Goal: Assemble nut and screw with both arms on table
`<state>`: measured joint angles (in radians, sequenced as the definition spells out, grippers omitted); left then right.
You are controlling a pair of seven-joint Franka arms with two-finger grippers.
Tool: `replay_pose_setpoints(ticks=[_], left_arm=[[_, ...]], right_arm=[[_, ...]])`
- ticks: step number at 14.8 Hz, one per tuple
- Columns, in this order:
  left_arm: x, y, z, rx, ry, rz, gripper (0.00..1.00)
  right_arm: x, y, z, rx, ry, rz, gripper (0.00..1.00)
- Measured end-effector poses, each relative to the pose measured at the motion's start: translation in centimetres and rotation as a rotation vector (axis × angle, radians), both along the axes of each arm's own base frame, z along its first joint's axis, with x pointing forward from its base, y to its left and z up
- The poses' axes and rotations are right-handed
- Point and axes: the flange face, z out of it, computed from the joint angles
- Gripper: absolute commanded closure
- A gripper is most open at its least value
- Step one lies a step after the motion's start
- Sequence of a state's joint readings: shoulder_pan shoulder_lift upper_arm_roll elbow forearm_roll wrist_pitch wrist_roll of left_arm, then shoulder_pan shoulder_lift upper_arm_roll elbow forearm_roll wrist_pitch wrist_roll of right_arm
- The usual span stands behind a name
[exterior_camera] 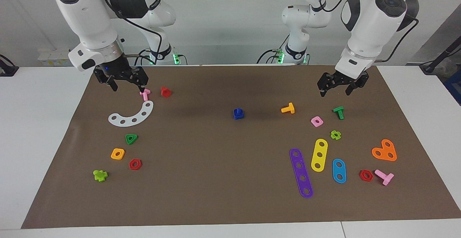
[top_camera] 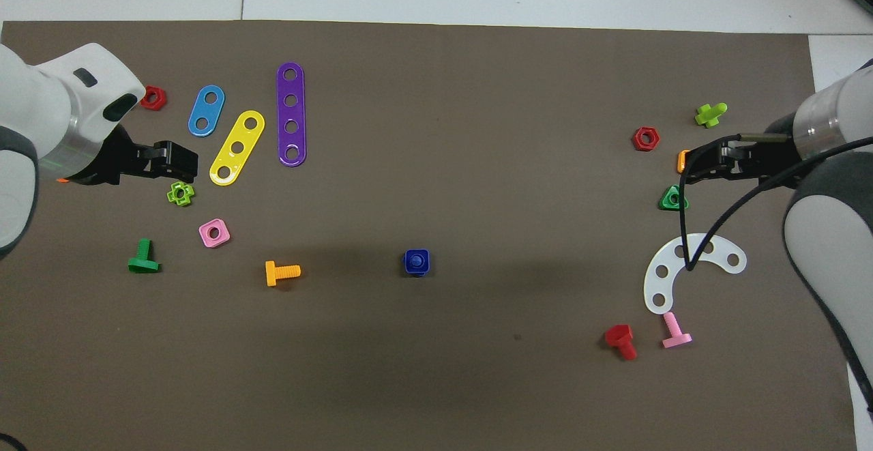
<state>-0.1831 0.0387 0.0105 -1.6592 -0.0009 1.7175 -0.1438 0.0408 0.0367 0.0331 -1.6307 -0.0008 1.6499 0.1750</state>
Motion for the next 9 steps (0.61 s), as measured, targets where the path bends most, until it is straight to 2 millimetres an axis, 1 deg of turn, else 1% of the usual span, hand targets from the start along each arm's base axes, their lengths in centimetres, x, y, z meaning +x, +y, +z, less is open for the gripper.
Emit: replay_pose_setpoints(ticks=[2, 9], left_arm=[[0.06, -0.13, 0.65, -0.005, -0.013, -0.001, 0.0], [-0.35, -0.31, 0.81, -0.003, 0.012, -0.005, 0.0]], right_arm=[[0.0, 0.0, 0.0, 0.0, 0.0, 0.0, 0.0], [0.0, 0.0, 0.0, 0.0, 0.0, 0.0, 0.0]])
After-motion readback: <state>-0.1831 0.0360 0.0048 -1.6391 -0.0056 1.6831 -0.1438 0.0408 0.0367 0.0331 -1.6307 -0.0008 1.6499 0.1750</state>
